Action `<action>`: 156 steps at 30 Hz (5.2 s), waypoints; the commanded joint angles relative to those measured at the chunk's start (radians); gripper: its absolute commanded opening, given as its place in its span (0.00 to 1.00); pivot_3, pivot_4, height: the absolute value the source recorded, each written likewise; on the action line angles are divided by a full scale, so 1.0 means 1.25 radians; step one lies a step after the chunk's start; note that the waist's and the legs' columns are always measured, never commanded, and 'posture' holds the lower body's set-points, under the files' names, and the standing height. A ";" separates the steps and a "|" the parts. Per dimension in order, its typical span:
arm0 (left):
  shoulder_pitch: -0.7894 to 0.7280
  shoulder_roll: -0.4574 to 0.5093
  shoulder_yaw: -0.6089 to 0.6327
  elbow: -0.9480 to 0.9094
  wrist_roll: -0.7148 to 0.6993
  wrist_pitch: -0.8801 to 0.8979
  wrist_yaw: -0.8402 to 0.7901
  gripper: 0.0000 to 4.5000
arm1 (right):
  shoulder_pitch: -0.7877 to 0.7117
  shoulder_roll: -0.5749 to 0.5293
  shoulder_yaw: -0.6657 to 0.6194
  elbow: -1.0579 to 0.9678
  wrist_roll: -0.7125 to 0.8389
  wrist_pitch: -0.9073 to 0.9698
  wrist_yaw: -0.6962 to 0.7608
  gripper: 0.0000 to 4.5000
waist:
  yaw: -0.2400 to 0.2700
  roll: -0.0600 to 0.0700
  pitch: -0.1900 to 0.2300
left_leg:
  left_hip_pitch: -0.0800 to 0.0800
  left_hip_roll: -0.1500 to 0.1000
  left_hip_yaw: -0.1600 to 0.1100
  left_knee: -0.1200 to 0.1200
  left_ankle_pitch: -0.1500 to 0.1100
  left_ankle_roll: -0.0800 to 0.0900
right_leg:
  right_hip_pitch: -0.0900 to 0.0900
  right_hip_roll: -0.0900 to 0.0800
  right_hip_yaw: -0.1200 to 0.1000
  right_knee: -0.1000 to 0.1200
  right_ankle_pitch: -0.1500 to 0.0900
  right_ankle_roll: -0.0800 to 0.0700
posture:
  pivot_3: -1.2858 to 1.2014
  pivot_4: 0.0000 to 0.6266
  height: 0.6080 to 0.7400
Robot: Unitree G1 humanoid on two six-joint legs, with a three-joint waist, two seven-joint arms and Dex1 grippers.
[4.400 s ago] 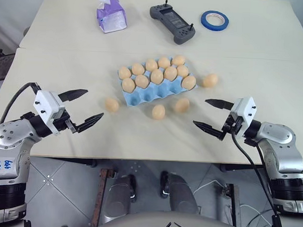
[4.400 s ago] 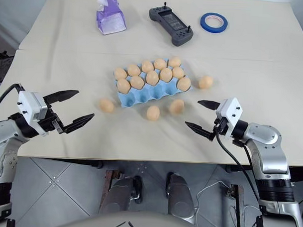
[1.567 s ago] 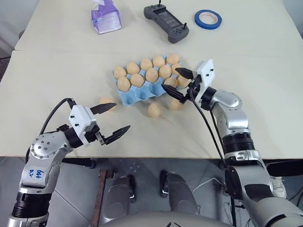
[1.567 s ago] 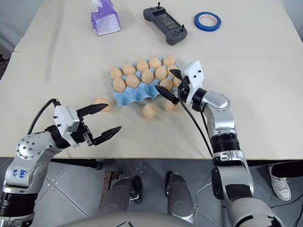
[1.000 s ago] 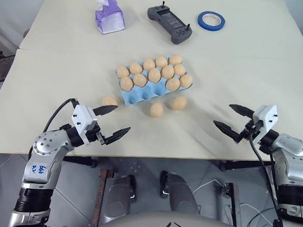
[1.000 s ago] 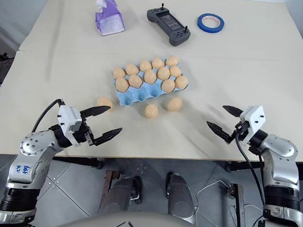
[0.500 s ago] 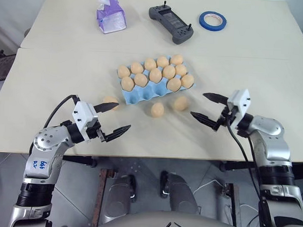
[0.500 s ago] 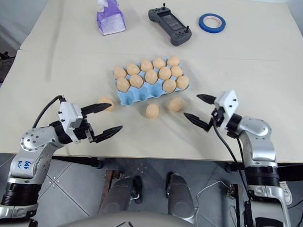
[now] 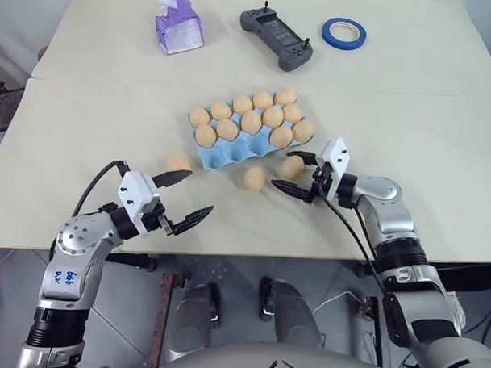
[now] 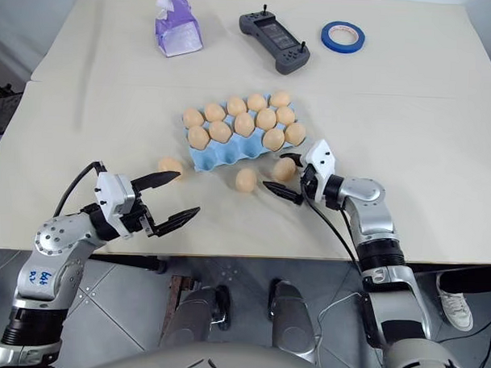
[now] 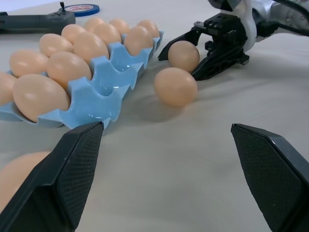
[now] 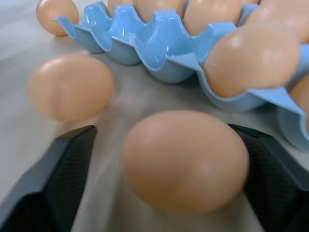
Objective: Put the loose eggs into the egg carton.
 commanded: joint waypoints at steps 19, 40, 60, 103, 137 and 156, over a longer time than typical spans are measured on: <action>0.018 -0.010 0.017 -0.029 -0.006 -0.001 0.036 1.00 | -0.126 0.057 0.021 -0.107 0.010 0.094 -0.073 0.57 | -0.001 0.000 0.000 | 0.000 0.001 0.000 -0.001 0.000 -0.001 | -0.001 0.000 0.000 0.000 0.000 -0.001 | 0.52 0.24 1.00; 0.064 -0.003 0.044 -0.063 -0.011 0.005 0.046 1.00 | 0.065 -0.089 -0.102 -0.247 0.084 0.022 0.015 1.00 | 0.003 0.000 0.000 | -0.001 0.000 0.000 -0.001 -0.002 0.000 | -0.001 -0.001 -0.002 -0.003 0.000 -0.001 | 0.52 0.24 1.00; -0.049 -0.013 0.040 0.072 -0.007 -0.058 -0.017 1.00 | 0.228 -0.151 -0.126 -0.270 0.099 -0.078 0.055 1.00 | -0.001 0.000 0.000 | 0.001 0.002 0.002 0.001 -0.001 0.000 | 0.000 0.001 -0.001 -0.001 0.000 -0.001 | 0.52 0.24 1.00; 0.090 -0.029 0.070 -0.049 -0.013 -0.039 0.062 1.00 | -0.120 0.138 0.065 -0.164 0.021 0.104 -0.085 0.56 | -0.003 0.000 0.000 | 0.000 0.002 0.000 -0.001 -0.002 -0.001 | -0.001 0.000 -0.002 -0.001 0.000 -0.002 | 0.52 0.24 1.00; 0.105 -0.028 0.082 -0.060 -0.017 -0.033 0.056 1.00 | 0.001 0.125 0.163 -0.175 -0.047 0.085 -0.030 0.95 | -0.002 0.000 0.000 | -0.001 0.003 0.002 -0.002 -0.003 -0.002 | -0.002 0.001 -0.003 -0.002 -0.001 -0.003 | 0.52 0.24 1.00; 0.180 -0.010 0.166 -0.050 -0.046 -0.102 0.009 1.00 | -0.134 0.155 0.077 -0.156 0.012 0.105 -0.069 0.56 | -0.006 0.000 0.000 | 0.000 0.004 0.001 -0.002 -0.003 -0.003 | -0.003 0.000 -0.003 -0.002 -0.001 -0.003 | 0.52 0.24 1.00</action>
